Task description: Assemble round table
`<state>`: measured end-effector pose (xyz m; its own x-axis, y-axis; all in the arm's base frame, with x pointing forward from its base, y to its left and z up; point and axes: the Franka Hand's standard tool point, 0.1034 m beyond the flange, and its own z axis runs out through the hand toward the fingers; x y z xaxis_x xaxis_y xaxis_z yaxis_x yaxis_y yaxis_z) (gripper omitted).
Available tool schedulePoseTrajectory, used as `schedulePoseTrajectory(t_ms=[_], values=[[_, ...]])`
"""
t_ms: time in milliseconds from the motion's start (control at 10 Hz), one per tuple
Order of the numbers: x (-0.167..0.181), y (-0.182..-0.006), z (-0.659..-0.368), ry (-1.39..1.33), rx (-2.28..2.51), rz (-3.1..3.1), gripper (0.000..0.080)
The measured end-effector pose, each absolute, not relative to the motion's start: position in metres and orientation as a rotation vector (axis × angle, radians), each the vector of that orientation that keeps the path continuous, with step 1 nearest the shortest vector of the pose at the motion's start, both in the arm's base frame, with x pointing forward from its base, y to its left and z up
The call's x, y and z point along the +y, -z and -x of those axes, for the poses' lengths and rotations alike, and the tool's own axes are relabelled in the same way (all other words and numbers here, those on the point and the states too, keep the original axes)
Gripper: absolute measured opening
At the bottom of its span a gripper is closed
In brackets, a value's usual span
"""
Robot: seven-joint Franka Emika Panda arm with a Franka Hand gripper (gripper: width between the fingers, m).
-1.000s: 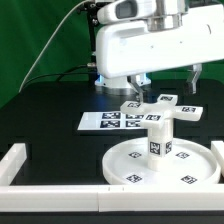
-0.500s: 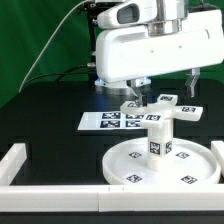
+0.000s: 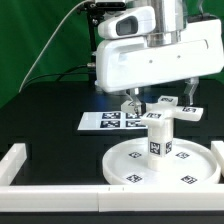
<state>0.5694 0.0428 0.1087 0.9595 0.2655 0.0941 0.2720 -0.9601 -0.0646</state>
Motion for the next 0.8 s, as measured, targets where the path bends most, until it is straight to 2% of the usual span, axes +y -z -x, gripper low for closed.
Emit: schedulePoseTrajectory(t_ms=[300,400,500,700,800], values=[[0.041,-0.109,-0.572,0.163,-0.425,3.037,0.0649],[0.042,-0.109,-0.569,0.146,-0.426,3.034,0.0503],[0.041,-0.110,-0.569,0.147,-0.423,3.035,0.0503],[0.034,-0.114,-0.573,0.168,-0.409,3.043,0.0218],[0.032,-0.114,-0.574,0.174,-0.405,3.046,0.0218]])
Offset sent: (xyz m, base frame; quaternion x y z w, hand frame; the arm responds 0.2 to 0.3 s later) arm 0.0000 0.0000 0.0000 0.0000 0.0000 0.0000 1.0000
